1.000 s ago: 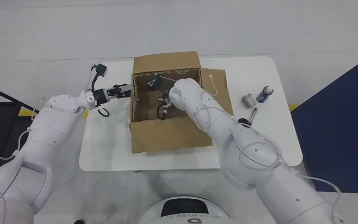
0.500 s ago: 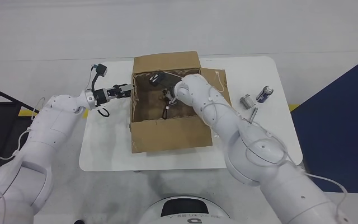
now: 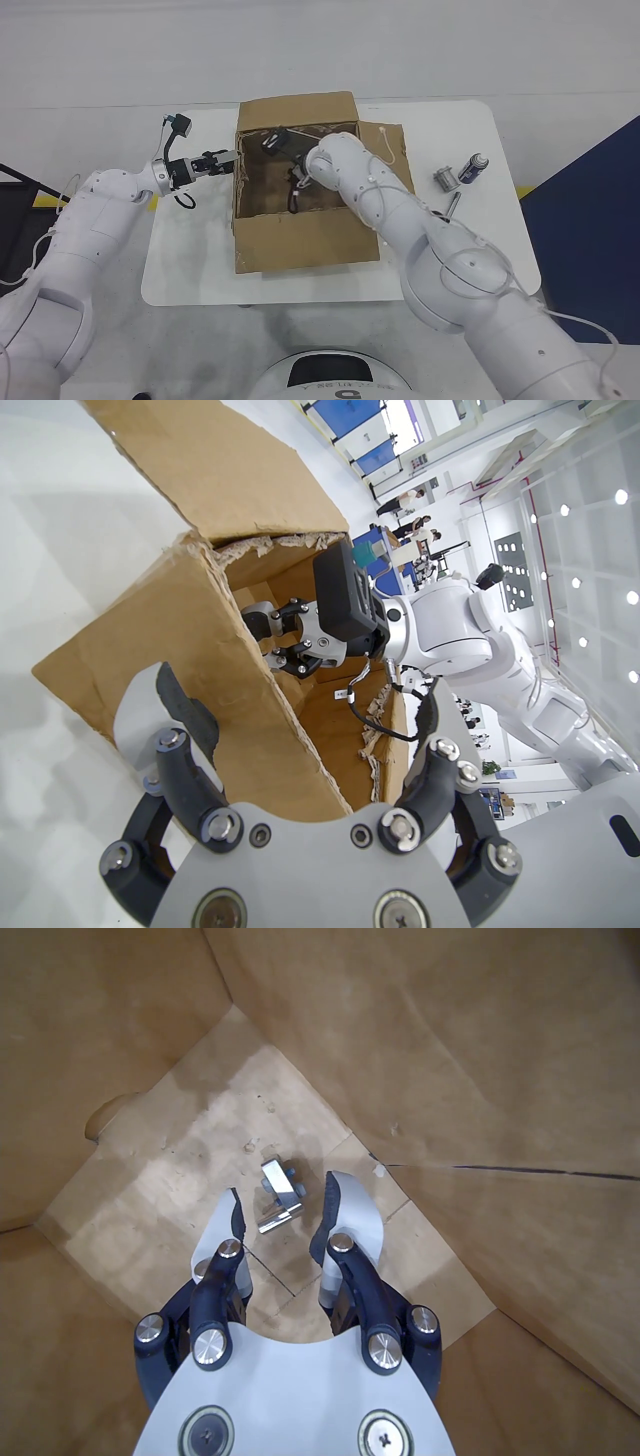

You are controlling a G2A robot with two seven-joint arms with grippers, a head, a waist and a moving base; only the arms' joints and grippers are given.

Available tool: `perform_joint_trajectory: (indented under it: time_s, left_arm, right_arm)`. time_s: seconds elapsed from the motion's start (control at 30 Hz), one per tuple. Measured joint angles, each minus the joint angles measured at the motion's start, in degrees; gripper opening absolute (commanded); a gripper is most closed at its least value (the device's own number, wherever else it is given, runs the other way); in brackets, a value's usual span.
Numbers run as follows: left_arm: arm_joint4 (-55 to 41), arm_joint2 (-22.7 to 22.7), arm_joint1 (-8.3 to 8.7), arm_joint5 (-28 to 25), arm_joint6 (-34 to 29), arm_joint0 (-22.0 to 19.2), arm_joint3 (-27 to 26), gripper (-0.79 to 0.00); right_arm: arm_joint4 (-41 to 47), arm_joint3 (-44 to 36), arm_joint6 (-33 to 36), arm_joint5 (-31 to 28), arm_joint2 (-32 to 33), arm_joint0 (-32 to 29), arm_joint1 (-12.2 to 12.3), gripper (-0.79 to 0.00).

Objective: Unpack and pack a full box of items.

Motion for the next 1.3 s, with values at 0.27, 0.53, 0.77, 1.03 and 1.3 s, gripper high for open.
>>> perform_joint_trajectory:
  time_s: [0.27, 0.53, 0.77, 1.03, 1.3]
  left_arm:
    - [0.0, 0.0, 0.0, 0.0, 0.0, 0.0, 0.0, 0.0]
    - [0.84, -0.19, 0.06, 0.34, 0.94, 0.18, -0.3, 0.0]
    - [5.03, -1.5, 0.61, 1.29, 6.3, 0.65, -0.59, 0.0]
    - [6.86, -1.31, 0.37, 3.49, 8.4, 1.81, -3.11, 0.0]
    - [8.22, -0.12, -0.95, 5.56, 6.42, 2.09, -5.24, 0.0]
  right_arm:
    - [0.01, 1.1, 0.39, -1.31, 0.94, 0.24, -0.06, -0.416]
    - [-0.03, 1.76, -0.1, -4.09, 1.74, 0.11, 0.02, -0.055]
    - [0.24, 2.14, -0.56, -5.21, 2.2, 0.07, 0.19, 0.0]
    - [-0.4, 1.21, -1.63, -4.46, 2.18, -0.76, 0.4, 0.0]
    - [-1.36, 0.52, -2.37, -5.58, 3.08, -0.89, 1.69, -0.148]
